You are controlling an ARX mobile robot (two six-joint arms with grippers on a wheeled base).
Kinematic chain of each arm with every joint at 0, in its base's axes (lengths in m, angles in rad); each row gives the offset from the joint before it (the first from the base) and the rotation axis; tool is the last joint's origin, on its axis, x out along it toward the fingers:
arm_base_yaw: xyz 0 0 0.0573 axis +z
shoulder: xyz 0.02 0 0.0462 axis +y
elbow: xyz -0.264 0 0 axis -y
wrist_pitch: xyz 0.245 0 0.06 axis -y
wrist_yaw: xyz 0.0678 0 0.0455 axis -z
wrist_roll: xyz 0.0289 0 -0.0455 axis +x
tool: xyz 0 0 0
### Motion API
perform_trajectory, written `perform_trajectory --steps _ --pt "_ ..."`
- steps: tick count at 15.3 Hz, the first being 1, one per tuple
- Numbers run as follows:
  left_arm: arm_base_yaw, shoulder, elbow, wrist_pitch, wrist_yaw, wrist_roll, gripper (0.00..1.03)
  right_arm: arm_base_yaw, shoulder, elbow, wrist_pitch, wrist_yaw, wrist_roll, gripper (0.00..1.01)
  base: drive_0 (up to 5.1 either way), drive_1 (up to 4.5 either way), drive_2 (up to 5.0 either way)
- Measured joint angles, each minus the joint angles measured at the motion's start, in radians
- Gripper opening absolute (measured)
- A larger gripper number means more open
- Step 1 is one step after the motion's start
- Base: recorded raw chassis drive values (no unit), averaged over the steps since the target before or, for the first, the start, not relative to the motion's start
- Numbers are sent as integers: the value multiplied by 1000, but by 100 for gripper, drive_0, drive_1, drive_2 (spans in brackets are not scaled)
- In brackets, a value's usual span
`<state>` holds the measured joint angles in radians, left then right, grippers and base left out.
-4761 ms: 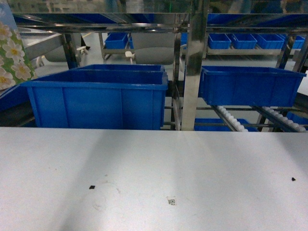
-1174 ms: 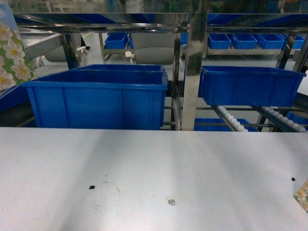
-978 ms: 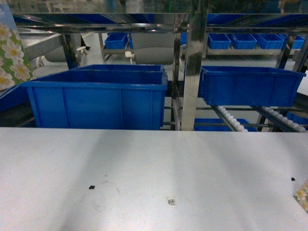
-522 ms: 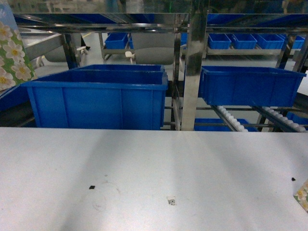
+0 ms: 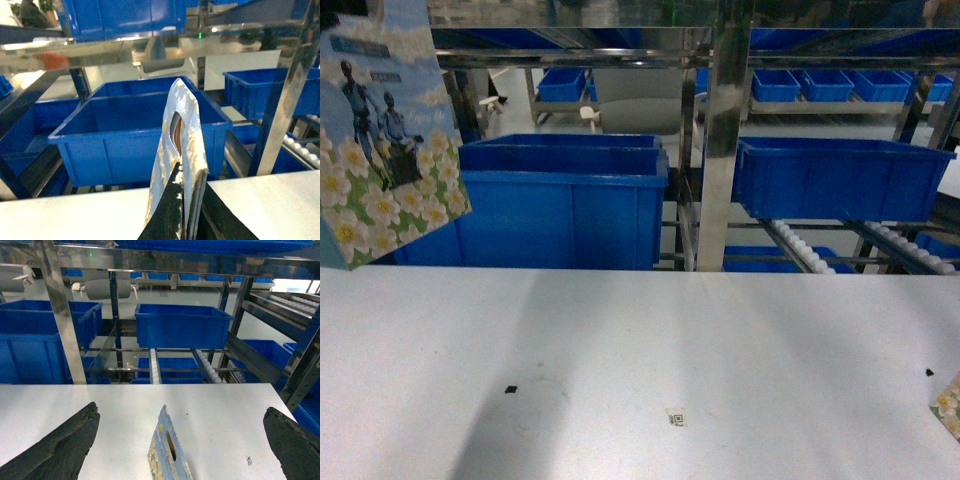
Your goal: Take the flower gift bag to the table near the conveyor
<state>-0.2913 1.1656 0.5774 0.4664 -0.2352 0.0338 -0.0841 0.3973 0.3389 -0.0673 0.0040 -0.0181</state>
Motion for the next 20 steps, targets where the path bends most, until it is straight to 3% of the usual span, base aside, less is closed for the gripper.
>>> perform_trajectory --steps 6,14,20 --pt "-54 258 3 76 -50 1 2 0 0 0 0 0 0 98 0 0 0" --pt "-62 460 79 89 -86 -4 2 0 0 0 0 0 0 98 0 0 0" --pt "-63 564 81 96 -65 -61 2 0 0 0 0 0 0 98 0 0 0"
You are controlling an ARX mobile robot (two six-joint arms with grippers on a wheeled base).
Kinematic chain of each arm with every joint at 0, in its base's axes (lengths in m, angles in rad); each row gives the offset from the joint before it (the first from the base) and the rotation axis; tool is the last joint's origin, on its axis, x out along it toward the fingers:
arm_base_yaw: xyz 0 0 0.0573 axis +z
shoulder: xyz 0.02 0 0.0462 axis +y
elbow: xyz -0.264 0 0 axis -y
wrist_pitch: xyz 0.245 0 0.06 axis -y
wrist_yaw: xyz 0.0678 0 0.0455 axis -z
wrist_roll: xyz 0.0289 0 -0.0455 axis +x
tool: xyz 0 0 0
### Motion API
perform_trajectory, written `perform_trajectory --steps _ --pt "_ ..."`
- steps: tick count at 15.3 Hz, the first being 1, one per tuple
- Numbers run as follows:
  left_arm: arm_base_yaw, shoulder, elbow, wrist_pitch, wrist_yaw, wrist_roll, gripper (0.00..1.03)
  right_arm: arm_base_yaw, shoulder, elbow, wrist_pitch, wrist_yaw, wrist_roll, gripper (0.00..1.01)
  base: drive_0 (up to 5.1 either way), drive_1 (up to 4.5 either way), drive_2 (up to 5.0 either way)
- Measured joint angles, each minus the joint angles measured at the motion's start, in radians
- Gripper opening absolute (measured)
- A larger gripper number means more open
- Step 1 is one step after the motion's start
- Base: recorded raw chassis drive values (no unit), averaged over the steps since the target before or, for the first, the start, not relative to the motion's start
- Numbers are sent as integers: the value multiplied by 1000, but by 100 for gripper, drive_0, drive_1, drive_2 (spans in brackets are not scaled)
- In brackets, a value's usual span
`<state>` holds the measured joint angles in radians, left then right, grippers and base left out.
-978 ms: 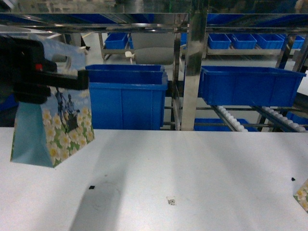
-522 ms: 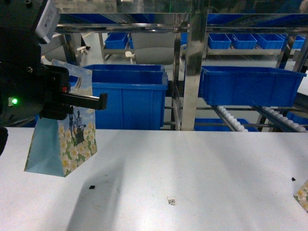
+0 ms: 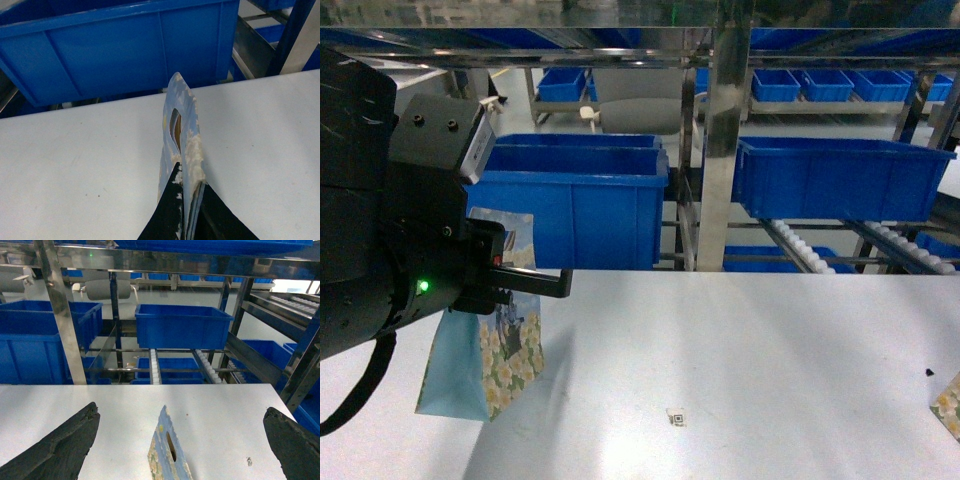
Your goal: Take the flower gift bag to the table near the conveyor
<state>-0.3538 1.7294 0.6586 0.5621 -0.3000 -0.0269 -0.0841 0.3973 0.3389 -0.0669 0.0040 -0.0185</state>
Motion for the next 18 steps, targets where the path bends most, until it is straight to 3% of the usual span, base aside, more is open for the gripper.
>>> perform_trajectory --steps 2,5,10,18 --pt "-9 2 27 -66 0 0 2 0 0 0 0 0 0 98 0 0 0" --pt "-8 47 134 -24 4 31 2 0 0 0 0 0 0 98 0 0 0" --pt "-3 101 100 -12 -23 81 2 0 0 0 0 0 0 98 0 0 0" --pt "3 100 49 -60 -42 61 2 0 0 0 0 0 0 98 0 0 0"
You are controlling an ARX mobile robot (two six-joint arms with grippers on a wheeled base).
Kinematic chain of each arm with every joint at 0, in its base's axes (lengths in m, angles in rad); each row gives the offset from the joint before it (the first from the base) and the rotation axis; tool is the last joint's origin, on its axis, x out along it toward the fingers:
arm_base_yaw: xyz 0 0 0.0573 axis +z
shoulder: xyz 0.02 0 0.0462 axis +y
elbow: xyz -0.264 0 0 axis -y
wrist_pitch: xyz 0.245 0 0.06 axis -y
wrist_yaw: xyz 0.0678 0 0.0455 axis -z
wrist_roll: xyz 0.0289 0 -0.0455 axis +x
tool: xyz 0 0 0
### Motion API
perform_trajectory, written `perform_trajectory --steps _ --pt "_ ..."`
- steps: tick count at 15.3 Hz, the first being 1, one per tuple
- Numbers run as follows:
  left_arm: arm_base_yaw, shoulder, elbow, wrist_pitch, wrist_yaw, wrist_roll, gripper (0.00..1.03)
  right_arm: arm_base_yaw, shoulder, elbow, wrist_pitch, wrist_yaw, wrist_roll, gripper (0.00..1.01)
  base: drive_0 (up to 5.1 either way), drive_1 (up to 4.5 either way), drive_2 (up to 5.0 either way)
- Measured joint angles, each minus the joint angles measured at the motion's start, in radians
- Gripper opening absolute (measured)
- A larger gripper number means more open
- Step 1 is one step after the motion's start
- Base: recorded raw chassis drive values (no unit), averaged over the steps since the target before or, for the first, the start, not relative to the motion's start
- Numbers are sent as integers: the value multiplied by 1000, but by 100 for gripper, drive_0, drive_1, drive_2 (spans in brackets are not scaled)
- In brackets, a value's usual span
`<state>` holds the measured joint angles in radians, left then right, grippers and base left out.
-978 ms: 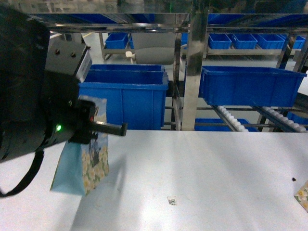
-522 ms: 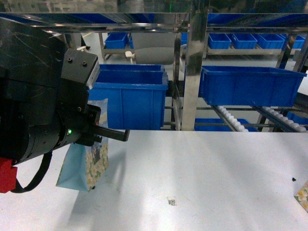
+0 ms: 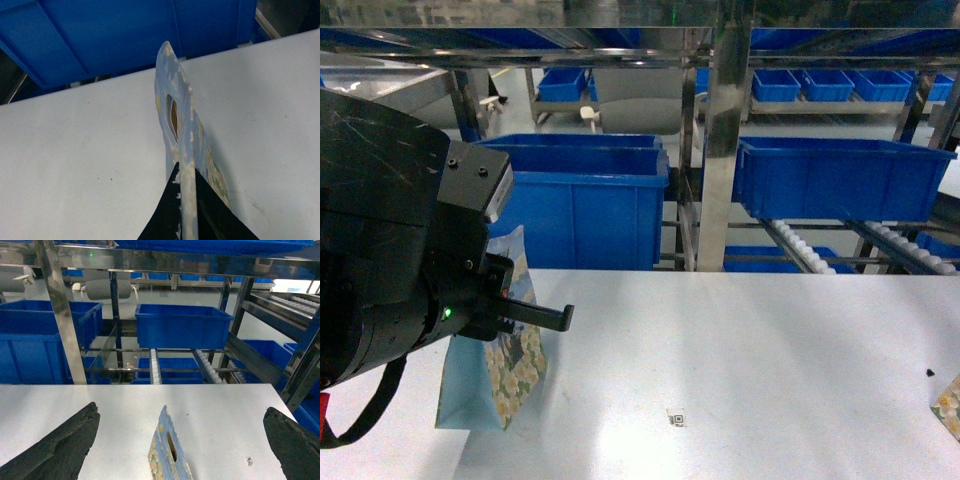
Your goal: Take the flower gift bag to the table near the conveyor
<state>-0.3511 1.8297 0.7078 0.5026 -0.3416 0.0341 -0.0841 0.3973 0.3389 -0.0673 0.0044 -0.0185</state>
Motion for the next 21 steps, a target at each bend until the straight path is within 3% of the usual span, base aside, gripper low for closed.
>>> perform_trajectory --steps 2,3,6,7,10,14,17,21 --pt "-3 -17 -7 -60 -7 0 2 0 0 0 0 0 0 98 0 0 0" --pt "-8 -28 -12 -84 -9 0 6 0 0 0 0 0 0 98 0 0 0" --pt "-10 -58 -29 -121 -9 -2 43 0 0 0 0 0 0 98 0 0 0" --pt "-6 -90 -31 -128 -2 -9 64 0 0 0 0 0 0 98 0 0 0" --pt "9 -140 -35 -132 10 -27 100 0 0 0 0 0 0 98 0 0 0" --pt "45 -332 -42 -131 79 -24 98 0 0 0 0 0 0 98 0 0 0" --pt "67 -542 -68 -166 100 2 98 0 0 0 0 0 0 98 0 0 0" --pt "100 -873 -188 -312 116 26 98 0 0 0 0 0 0 98 0 0 0"
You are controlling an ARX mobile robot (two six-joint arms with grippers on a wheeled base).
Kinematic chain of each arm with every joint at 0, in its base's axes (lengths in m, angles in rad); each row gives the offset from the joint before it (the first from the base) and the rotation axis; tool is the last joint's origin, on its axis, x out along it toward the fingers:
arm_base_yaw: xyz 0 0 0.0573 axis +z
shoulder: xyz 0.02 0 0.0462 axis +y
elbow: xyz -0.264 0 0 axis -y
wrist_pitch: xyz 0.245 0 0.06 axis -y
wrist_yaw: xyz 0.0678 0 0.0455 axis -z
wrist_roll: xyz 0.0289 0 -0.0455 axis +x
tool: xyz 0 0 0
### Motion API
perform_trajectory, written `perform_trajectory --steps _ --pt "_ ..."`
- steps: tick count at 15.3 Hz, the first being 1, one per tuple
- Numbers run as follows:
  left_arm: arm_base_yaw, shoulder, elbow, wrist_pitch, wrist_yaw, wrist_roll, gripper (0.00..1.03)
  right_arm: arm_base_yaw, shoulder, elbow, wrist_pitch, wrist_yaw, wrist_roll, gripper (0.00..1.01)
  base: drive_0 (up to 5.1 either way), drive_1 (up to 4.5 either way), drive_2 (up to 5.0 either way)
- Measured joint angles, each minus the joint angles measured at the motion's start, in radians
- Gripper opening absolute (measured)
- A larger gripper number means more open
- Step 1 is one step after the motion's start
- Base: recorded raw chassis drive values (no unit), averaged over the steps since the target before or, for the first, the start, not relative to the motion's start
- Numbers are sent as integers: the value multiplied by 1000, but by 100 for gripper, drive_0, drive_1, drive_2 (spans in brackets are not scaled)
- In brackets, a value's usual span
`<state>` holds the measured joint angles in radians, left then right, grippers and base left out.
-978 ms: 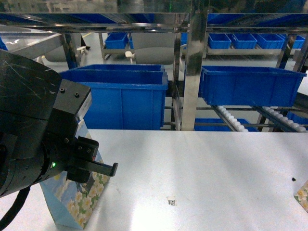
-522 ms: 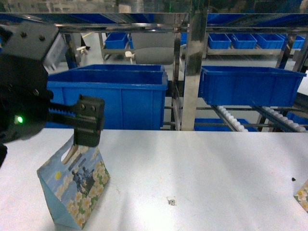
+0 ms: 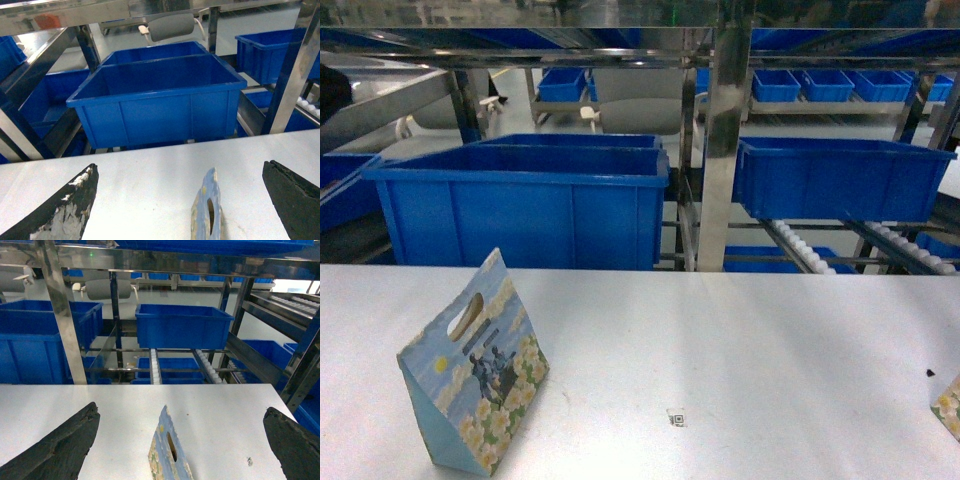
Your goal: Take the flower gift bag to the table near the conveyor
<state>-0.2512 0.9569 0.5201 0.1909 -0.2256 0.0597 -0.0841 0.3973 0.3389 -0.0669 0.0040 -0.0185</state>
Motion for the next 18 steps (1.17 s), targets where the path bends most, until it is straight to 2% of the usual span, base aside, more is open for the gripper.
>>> perform_trajectory --steps 1,3,4,6,7,8,9,11,12,13,15,16,18 --pt "-5 -103 -36 -71 -19 -3 98 0 0 0 0 0 0 98 0 0 0" --pt "-28 -385 -122 -287 -48 -2 98 0 0 0 0 0 0 98 0 0 0" --pt "-29 -495 -124 -366 -63 -1 98 0 0 0 0 0 0 98 0 0 0" --pt "-28 -543 -121 -344 -67 -2 97 4 -2 -3 17 0 1 97 0 0 0" --pt "-3 -573 -196 -180 -22 -27 85 65 -35 -55 138 6 7 86 0 0 0" --pt "40 -621 -274 -119 13 -37 71 92 -74 -111 172 -18 7 71 0 0 0" --pt "73 -653 -301 -105 37 -47 58 87 -85 -141 174 -3 8 59 0 0 0" --pt "122 -696 -352 -99 99 -53 31 84 -132 -190 182 -4 7 31 0 0 0" --pt "212 -719 -377 -103 196 -53 19 84 -149 -207 182 -4 7 19 0 0 0" --pt "261 -737 -394 -101 206 -56 4 84 -167 -225 181 -3 7 4 0 0 0" --pt "249 -869 -428 -215 226 -57 2 84 -212 -251 153 -5 8 2 0 0 0" --pt "249 -888 -433 -203 224 -57 2 84 -295 -263 57 -4 8 2 0 0 0" --pt "250 -896 -451 -202 225 -57 2 84 -346 -277 59 -4 8 2 0 0 0"
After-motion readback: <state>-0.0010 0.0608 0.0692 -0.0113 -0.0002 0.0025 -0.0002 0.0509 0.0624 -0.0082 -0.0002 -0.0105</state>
